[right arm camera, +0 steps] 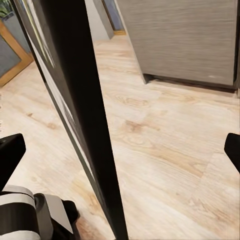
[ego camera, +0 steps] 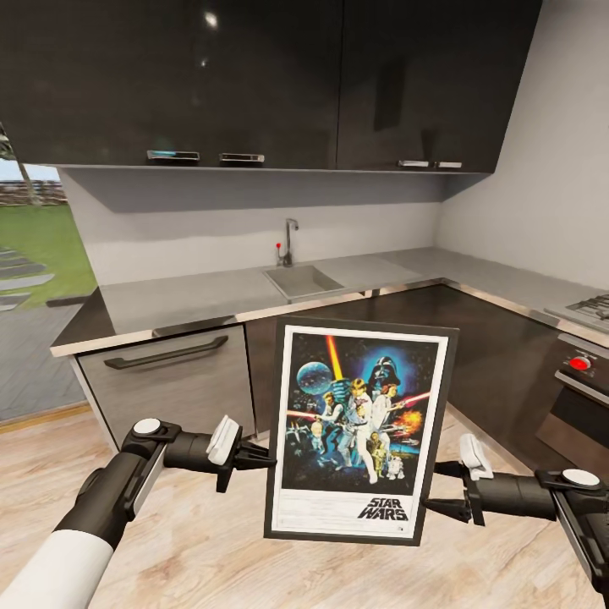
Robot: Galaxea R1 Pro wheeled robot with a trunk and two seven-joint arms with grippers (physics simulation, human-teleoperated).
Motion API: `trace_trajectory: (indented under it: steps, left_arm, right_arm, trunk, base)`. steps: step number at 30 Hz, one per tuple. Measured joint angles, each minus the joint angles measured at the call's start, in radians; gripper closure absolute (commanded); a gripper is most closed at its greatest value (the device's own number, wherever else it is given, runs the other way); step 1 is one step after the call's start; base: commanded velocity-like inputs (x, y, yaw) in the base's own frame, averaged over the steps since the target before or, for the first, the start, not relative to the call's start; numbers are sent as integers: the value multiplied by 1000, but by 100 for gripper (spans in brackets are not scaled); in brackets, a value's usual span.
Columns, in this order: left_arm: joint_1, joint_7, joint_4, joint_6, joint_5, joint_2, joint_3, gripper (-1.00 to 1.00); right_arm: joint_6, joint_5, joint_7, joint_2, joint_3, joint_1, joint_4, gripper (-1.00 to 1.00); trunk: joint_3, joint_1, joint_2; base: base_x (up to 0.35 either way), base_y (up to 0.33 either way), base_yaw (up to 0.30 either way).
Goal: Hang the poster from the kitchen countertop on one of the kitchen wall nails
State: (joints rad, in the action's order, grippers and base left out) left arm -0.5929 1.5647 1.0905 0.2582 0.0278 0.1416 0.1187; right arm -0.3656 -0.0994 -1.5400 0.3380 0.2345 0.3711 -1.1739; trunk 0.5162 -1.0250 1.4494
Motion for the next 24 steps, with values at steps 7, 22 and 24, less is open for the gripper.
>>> trace_trajectory:
  steps: [7, 22, 24]
  left_arm:
    - [0, 0, 0, 0, 0, 0, 0, 100]
    - [0, -1, 0, 3, -2, 0, -1, 100]
    - [0, -1, -1, 3, -2, 2, 0, 100]
  right_arm:
    - [0, 1, 1, 0, -30, 0, 0, -100]
    - [1, 2, 0, 0, -34, 0, 0, 100]
    - [18, 0, 4, 1, -34, 0, 1, 100]
  trunk:
    - [0, 0, 0]
    - [0, 0, 0]
    - [0, 0, 0]
  base:
    - [0, 0, 0]
    - [0, 0, 0]
    - [0, 0, 0]
